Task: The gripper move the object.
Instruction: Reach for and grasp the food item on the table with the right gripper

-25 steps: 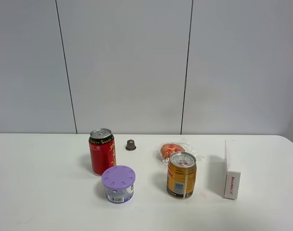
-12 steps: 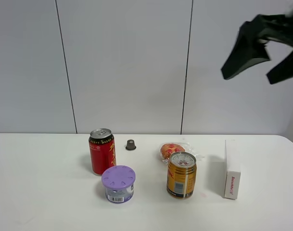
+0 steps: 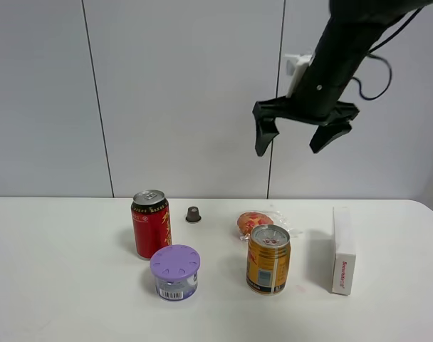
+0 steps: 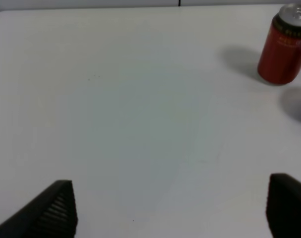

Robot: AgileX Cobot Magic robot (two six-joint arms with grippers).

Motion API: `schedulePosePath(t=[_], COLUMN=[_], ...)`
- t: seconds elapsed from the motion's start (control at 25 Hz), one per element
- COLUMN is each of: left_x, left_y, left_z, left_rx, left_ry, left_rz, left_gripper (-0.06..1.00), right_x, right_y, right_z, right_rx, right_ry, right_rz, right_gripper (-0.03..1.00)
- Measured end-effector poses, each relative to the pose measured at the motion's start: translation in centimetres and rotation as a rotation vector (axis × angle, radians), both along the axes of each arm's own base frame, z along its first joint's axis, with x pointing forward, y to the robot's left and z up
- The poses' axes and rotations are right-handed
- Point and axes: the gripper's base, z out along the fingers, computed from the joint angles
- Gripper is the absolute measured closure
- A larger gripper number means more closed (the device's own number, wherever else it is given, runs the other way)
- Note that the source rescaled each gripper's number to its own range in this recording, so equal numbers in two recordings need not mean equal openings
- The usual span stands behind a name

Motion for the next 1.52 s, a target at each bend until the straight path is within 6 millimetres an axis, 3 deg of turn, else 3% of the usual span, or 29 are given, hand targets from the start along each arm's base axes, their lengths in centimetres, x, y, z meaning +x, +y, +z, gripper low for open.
schedulePosePath(t=[0.28, 0.6, 1.52], left_x=[0.0, 0.0, 0.0], left_y=[0.0, 0.0, 0.0], left_z=[0.0, 0.0, 0.0], left_rx=[0.000, 0.000, 0.000], left_ry=[0.001, 0.001, 0.001], left_rz=[0.000, 0.000, 0.000], left_gripper=[-0.06, -0.06, -0.06], right_x=[3.5, 4.8, 6.2], right_y=[3.5, 4.1, 4.6], right_z=[-5.7, -11.6, -16.1], right_rx=[-0.078, -0.111, -0.096], right_ry=[0.113, 0.177, 0.123], right_rz=[0.043, 0.020, 0.016], right_gripper=[-0.03, -0.03, -0.03])
